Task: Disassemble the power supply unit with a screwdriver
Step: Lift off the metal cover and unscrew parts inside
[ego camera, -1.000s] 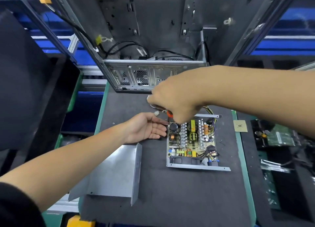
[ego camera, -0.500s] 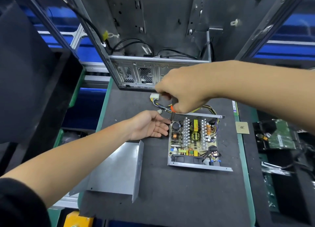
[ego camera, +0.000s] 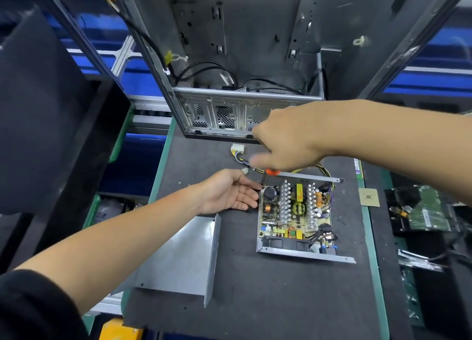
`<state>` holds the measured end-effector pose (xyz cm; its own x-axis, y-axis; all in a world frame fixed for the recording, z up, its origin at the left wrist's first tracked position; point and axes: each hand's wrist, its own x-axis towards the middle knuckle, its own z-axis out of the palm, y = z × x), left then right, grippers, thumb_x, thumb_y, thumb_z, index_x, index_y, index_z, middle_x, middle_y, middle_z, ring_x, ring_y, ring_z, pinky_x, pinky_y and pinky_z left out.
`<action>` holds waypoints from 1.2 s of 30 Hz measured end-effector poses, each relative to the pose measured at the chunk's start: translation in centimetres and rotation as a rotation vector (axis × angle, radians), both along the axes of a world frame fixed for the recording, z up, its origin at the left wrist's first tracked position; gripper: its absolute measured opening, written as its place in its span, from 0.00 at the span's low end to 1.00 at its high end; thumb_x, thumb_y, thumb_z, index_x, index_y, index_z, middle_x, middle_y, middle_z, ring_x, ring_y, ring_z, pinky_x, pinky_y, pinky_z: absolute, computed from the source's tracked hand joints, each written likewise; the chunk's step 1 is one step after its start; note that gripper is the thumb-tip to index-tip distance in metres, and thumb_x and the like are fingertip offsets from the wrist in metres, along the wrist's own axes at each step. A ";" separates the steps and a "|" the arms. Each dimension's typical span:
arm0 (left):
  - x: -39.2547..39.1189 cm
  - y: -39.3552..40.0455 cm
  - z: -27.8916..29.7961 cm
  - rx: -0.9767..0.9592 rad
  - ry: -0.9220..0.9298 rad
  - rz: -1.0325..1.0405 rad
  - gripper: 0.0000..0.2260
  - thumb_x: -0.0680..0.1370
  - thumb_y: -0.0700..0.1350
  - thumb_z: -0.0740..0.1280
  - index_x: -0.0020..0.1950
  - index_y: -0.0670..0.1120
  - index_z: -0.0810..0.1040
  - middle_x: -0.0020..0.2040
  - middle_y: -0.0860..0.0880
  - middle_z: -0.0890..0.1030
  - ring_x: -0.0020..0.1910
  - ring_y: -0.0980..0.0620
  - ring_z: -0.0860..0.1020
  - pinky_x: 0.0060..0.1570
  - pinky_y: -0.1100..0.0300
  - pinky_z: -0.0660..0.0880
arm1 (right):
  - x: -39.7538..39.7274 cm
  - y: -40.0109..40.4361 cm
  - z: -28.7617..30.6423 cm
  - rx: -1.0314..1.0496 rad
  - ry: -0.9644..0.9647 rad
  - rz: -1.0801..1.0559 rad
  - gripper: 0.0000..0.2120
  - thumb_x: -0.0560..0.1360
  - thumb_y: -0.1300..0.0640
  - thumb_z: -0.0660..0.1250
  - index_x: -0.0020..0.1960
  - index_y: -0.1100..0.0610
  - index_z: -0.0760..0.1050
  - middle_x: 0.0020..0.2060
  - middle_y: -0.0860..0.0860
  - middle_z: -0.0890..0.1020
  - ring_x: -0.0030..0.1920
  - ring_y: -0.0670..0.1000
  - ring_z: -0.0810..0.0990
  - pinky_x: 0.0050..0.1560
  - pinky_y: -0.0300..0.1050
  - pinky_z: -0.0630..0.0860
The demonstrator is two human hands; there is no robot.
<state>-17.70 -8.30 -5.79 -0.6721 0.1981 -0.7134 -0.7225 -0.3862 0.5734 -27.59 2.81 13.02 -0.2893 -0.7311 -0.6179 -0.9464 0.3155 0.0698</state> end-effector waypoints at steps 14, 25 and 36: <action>0.0 0.0 -0.1 -0.014 0.001 0.004 0.14 0.76 0.43 0.55 0.53 0.39 0.77 0.37 0.45 0.80 0.37 0.47 0.81 0.36 0.59 0.74 | -0.2 0.4 -0.3 -0.114 -0.003 0.107 0.12 0.80 0.48 0.58 0.48 0.55 0.73 0.40 0.54 0.80 0.38 0.55 0.79 0.36 0.46 0.74; 0.0 -0.1 0.0 -0.019 0.010 -0.013 0.15 0.74 0.44 0.55 0.52 0.38 0.76 0.38 0.44 0.80 0.37 0.46 0.81 0.35 0.60 0.75 | -0.6 0.7 0.2 -0.160 -0.195 0.096 0.02 0.73 0.57 0.66 0.45 0.52 0.74 0.38 0.47 0.79 0.39 0.49 0.76 0.39 0.44 0.72; 0.1 -0.2 -0.3 0.009 0.036 -0.001 0.15 0.72 0.44 0.56 0.52 0.38 0.76 0.39 0.43 0.80 0.39 0.45 0.81 0.38 0.58 0.75 | 0.3 0.1 0.2 -0.179 -0.230 0.119 0.07 0.69 0.63 0.65 0.43 0.51 0.73 0.37 0.45 0.78 0.41 0.49 0.77 0.38 0.43 0.74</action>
<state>-17.56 -8.53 -6.14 -0.6968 0.2053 -0.6872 -0.7021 -0.3910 0.5951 -27.33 2.89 13.22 -0.0622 -0.8547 -0.5154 -0.9620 0.1890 -0.1973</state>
